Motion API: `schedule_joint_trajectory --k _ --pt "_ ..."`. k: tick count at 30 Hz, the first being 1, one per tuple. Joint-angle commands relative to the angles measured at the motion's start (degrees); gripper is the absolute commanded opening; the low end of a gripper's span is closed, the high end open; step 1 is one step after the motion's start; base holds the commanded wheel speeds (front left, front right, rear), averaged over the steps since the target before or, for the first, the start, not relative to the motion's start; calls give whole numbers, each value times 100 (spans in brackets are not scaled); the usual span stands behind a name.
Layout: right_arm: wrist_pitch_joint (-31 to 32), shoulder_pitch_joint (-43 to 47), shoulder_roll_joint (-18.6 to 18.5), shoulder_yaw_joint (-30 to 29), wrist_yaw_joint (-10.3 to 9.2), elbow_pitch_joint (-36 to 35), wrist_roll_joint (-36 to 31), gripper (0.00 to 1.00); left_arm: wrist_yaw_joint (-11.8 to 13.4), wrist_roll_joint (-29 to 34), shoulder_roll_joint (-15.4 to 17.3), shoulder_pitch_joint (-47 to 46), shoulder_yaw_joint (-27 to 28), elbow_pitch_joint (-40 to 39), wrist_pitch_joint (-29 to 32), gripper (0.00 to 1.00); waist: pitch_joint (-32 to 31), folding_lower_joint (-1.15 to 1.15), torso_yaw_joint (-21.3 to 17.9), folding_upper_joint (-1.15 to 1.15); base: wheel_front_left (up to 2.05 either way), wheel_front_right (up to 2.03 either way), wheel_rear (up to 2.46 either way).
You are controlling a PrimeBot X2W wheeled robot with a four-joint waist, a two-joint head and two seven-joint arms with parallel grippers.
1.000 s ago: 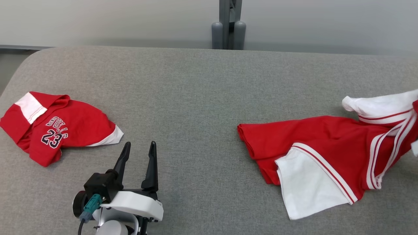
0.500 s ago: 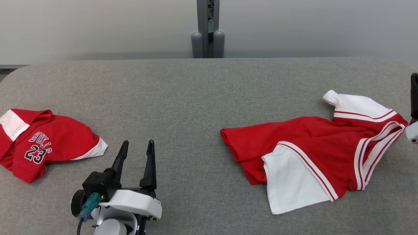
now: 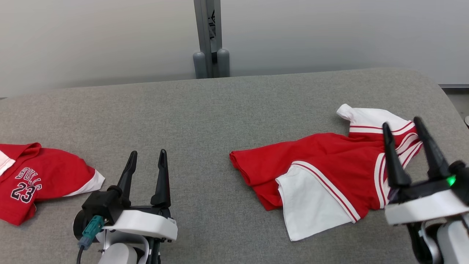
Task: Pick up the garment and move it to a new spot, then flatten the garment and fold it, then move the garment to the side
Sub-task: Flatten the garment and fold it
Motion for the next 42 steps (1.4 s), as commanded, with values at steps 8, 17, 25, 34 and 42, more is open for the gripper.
schedule_joint_trajectory --k 8,17,25,34,42 --pt "-9 507 276 377 1 14 -159 100 20 -78 21 35 -49 67 -19 100 80 0 -149 0 0 0 0" --pt "-9 155 203 306 1 -28 -105 100 -221 -73 20 -648 -419 837 -18 100 609 0 -417 0 0 0 0" --pt "-9 27 306 320 1 22 -82 100 -582 -123 23 -1746 -1325 2274 14 100 1027 0 -704 0 0 0 0" --pt "-9 -28 428 310 1 56 -59 100 -665 -327 22 -2517 -1902 3264 137 100 1241 0 -873 0 0 0 0" --pt "-9 -78 490 329 1 89 -22 100 -669 -582 23 -2842 -2228 3701 103 95 1301 0 -972 0 0 0 0"
